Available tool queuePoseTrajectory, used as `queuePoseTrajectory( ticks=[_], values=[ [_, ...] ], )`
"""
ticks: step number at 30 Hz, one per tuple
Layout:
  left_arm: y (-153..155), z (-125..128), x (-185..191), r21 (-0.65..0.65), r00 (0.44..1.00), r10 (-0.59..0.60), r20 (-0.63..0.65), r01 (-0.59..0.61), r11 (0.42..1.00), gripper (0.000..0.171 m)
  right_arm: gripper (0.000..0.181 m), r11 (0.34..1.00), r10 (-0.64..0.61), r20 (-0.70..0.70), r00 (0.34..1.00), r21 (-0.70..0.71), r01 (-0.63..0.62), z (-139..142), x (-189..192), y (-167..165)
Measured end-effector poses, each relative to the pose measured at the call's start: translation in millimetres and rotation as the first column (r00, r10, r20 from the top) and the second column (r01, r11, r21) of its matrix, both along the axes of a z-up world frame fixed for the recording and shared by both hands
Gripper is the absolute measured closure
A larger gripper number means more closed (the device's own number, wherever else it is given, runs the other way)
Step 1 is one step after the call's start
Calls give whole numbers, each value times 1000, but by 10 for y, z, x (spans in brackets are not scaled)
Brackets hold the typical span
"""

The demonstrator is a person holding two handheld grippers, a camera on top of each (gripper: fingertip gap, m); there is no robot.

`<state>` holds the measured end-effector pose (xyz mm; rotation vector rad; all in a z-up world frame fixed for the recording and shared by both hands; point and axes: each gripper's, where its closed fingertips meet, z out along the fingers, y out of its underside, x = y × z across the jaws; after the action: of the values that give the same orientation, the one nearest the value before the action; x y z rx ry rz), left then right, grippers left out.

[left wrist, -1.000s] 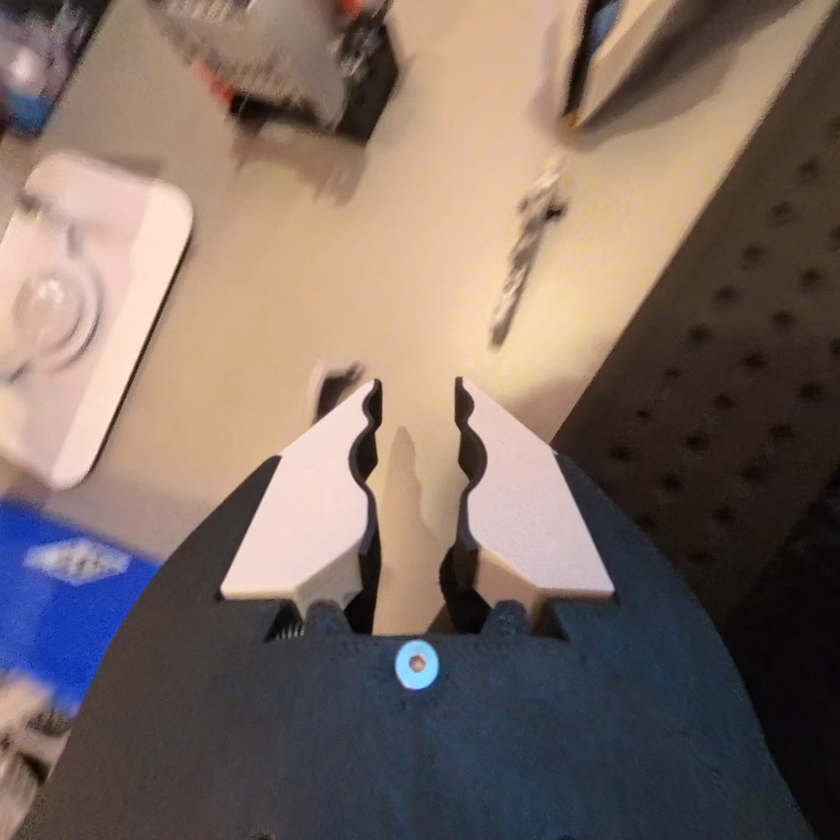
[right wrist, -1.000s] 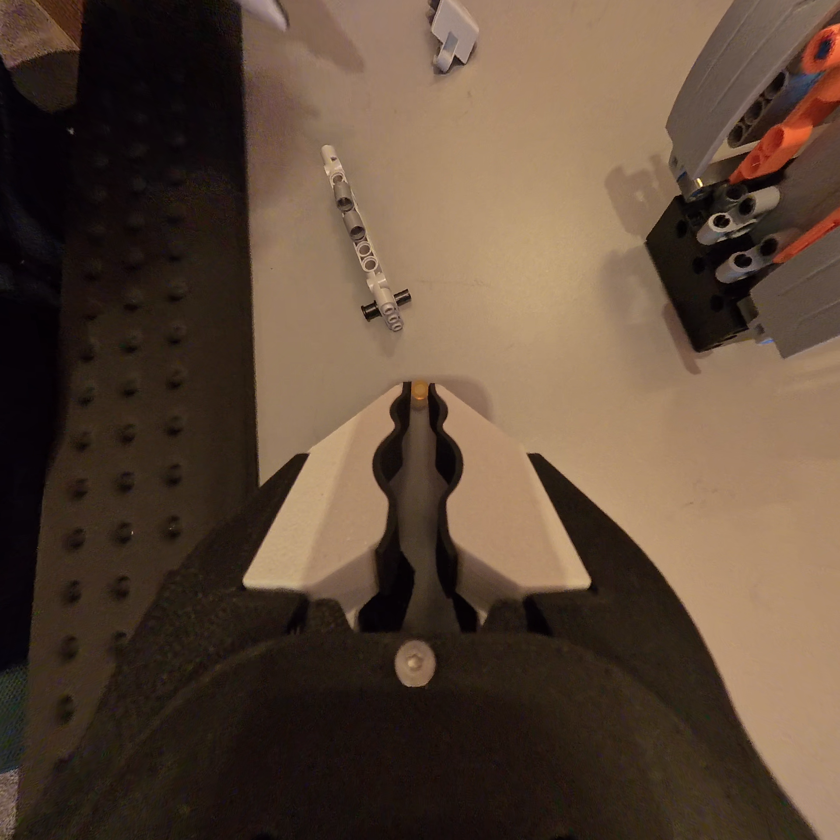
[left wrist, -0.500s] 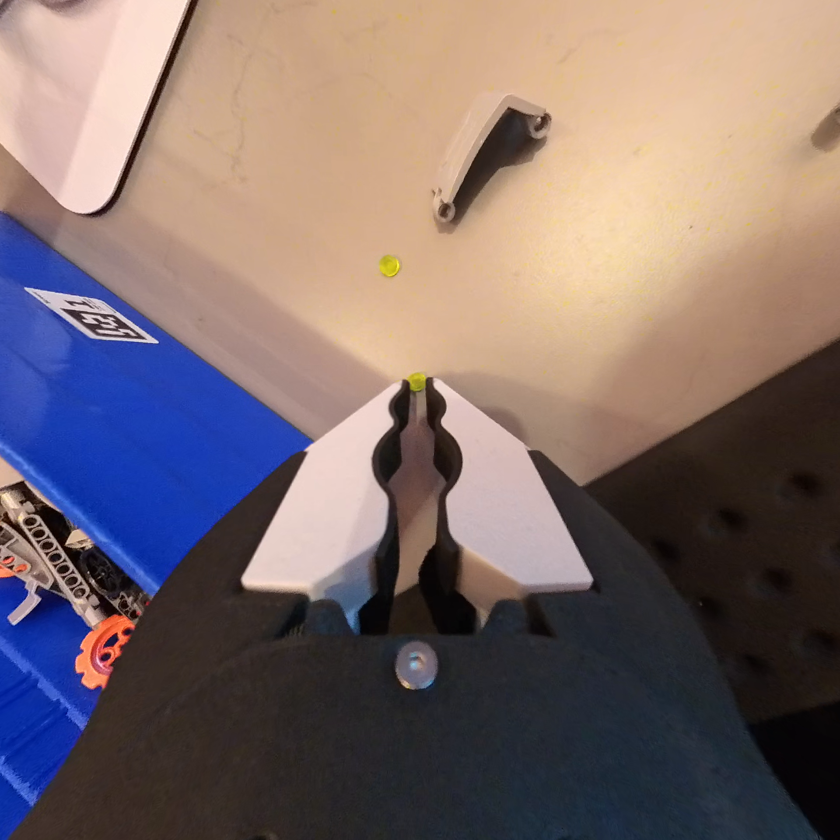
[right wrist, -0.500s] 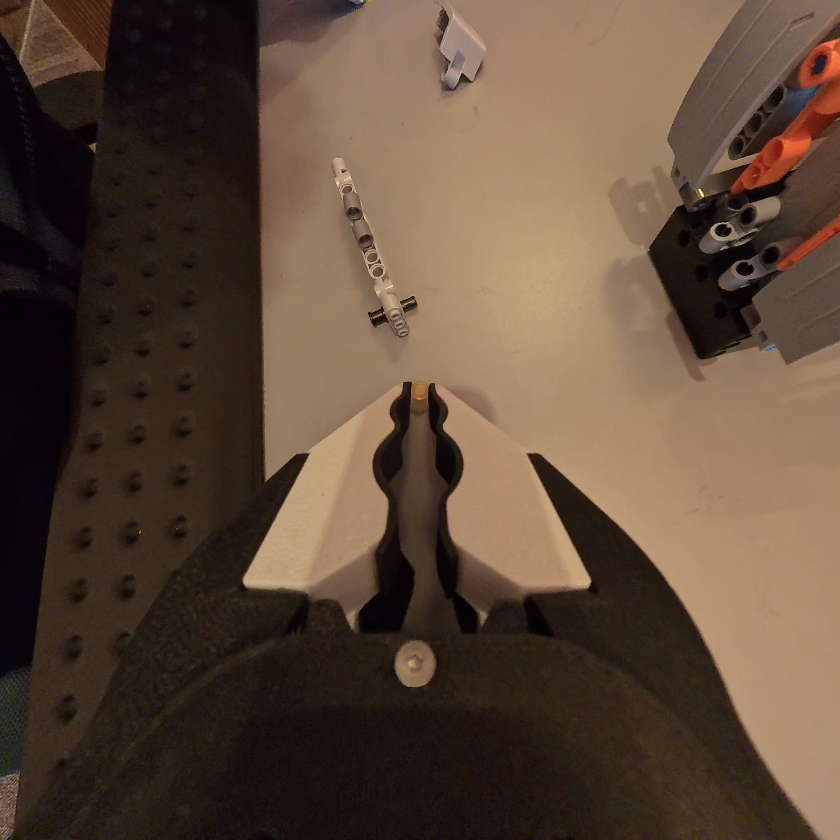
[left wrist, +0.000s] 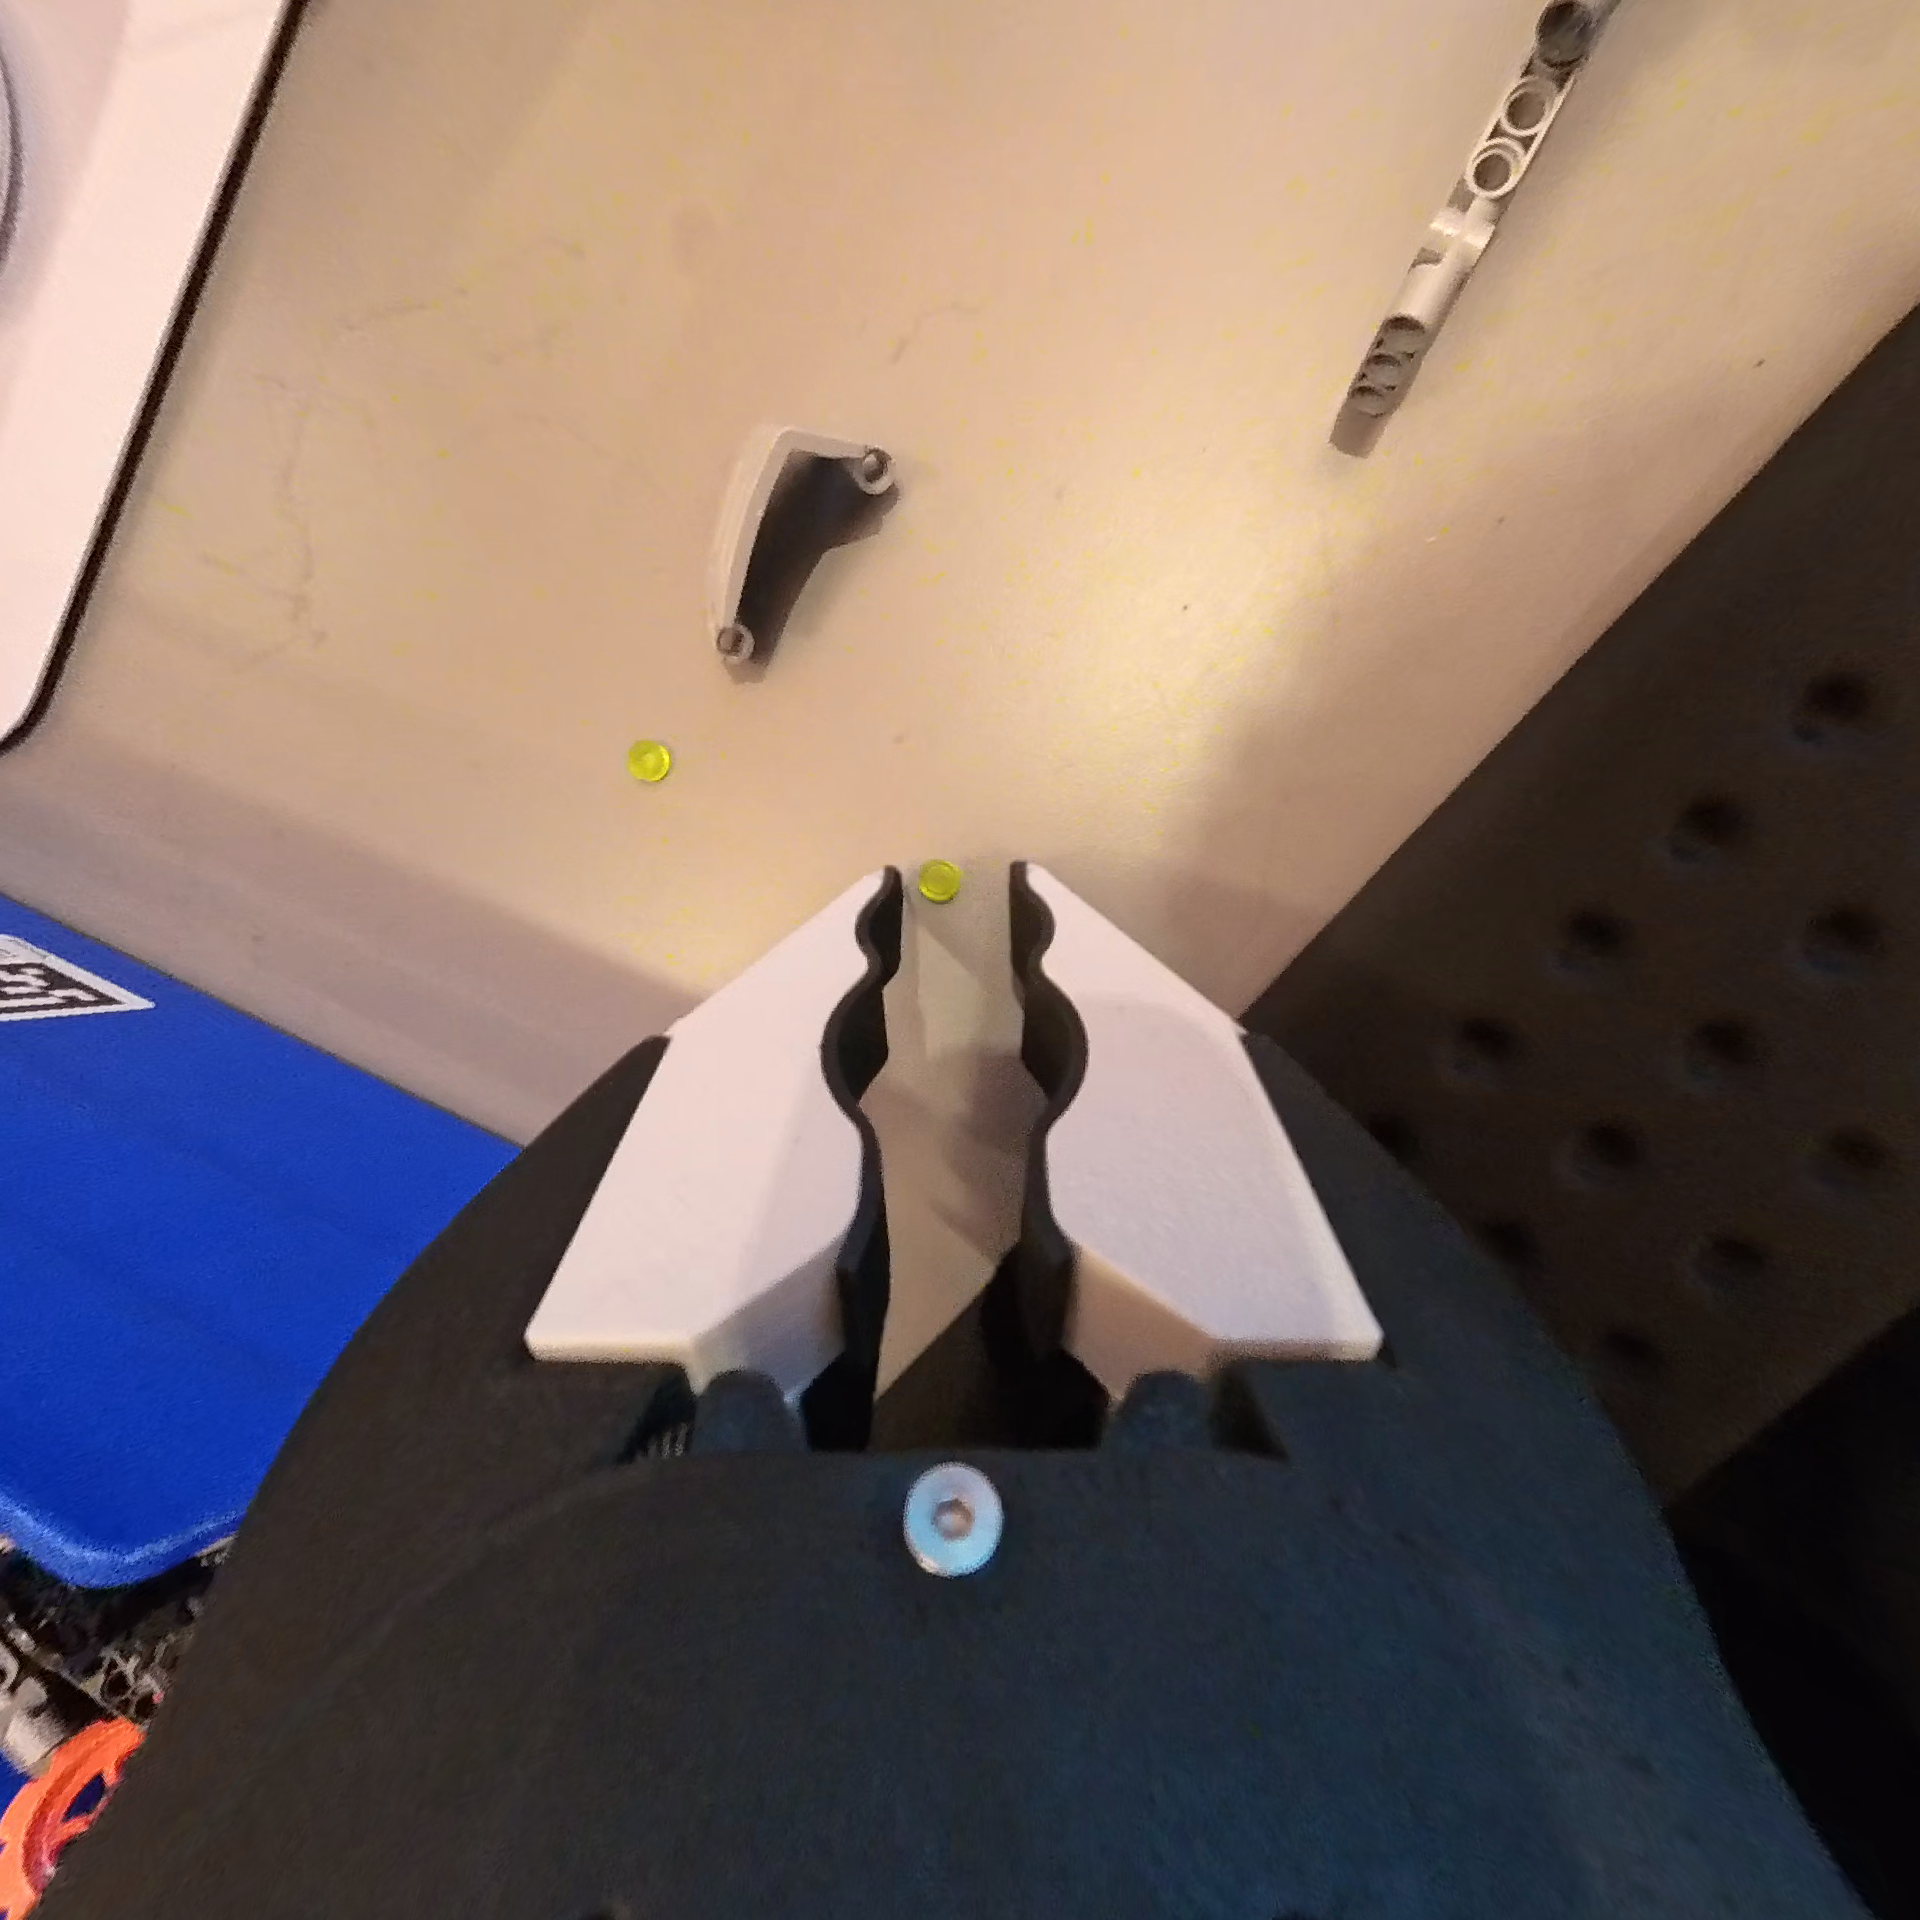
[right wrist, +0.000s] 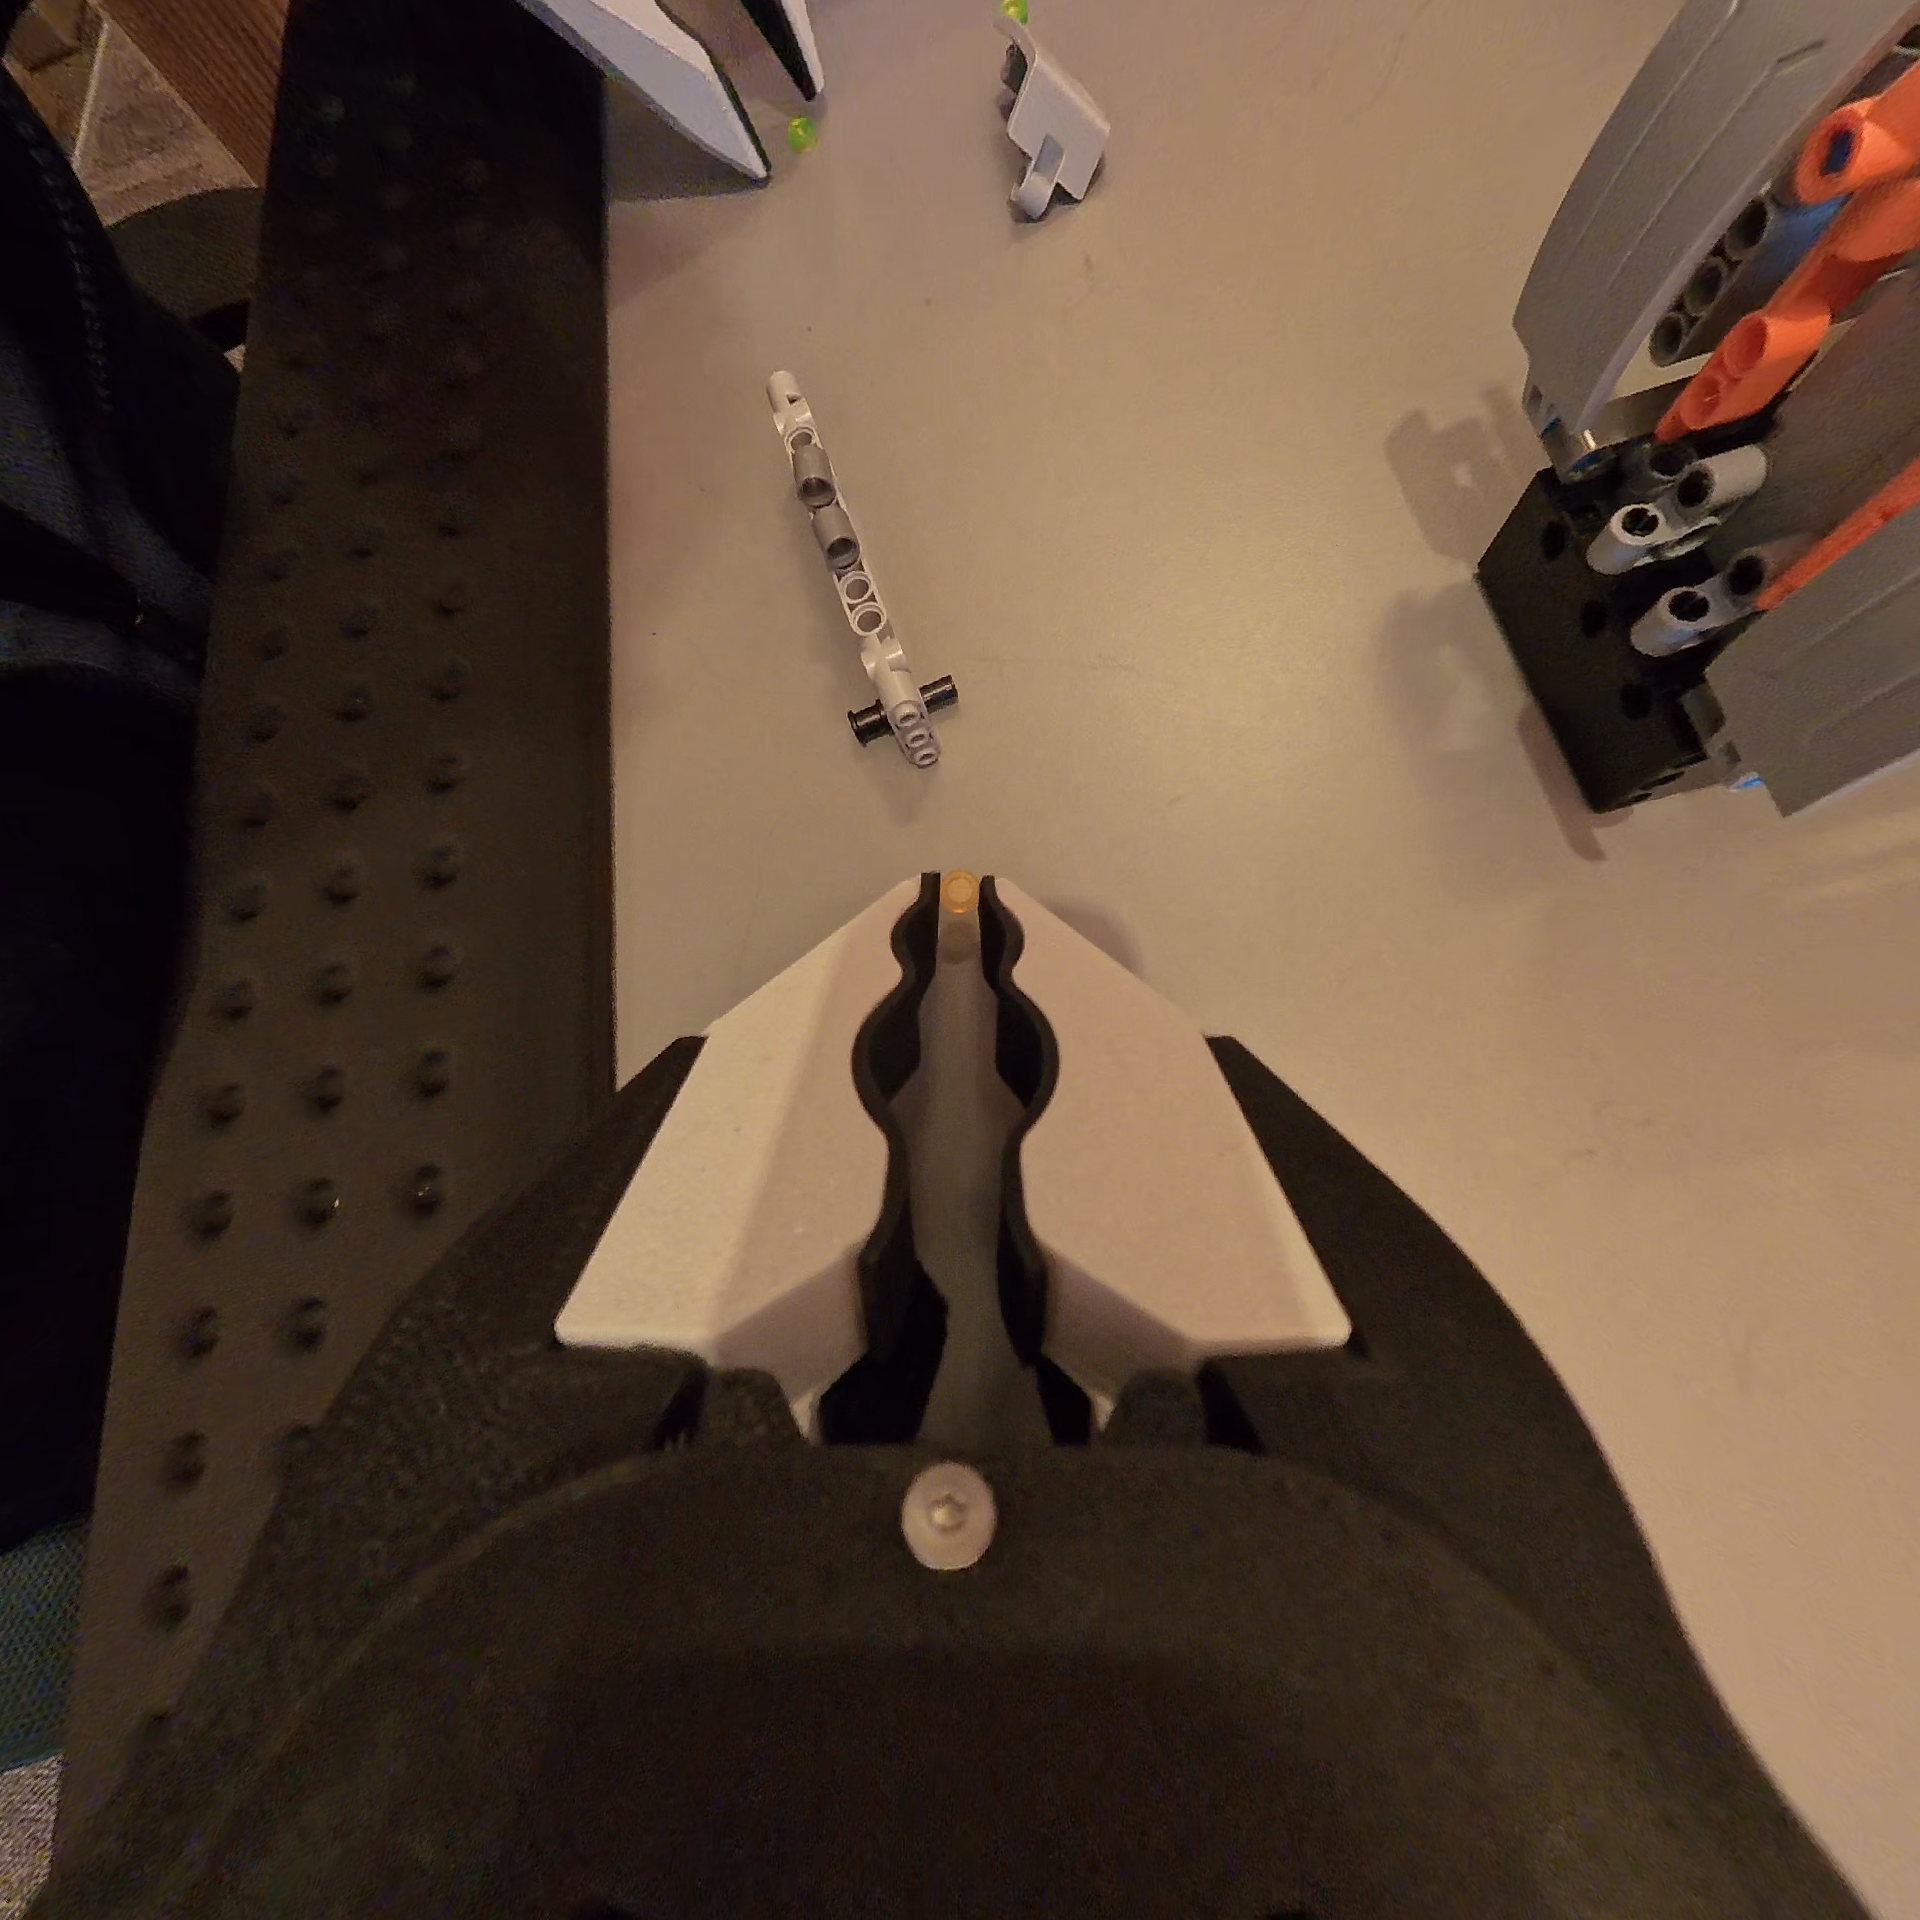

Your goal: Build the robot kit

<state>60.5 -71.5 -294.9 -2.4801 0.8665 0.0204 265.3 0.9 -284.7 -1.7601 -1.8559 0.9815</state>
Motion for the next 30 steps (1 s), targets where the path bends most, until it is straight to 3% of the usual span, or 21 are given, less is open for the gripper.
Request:
queuePoseTrajectory(
  ticks=[3,6,15,30],
  values=[
    [2,-7,43,-13,1000,-9,22,10,1000,155,176,1000,0,2,1000,-1,0,-6,3,2],
    [13,-24,72,-24,1000,-12,28,13,1000,170,176,1000,-1,1,1000,-1,1,-5,5,2],
    [84,5,123,25,999,-36,-2,36,999,170,173,1000,-18,26,1000,22,17,-64,16,44],
    [449,474,934,206,960,-263,95,240,949,170,167,997,-77,-96,992,15,79,286,-19,72]
  ],
)
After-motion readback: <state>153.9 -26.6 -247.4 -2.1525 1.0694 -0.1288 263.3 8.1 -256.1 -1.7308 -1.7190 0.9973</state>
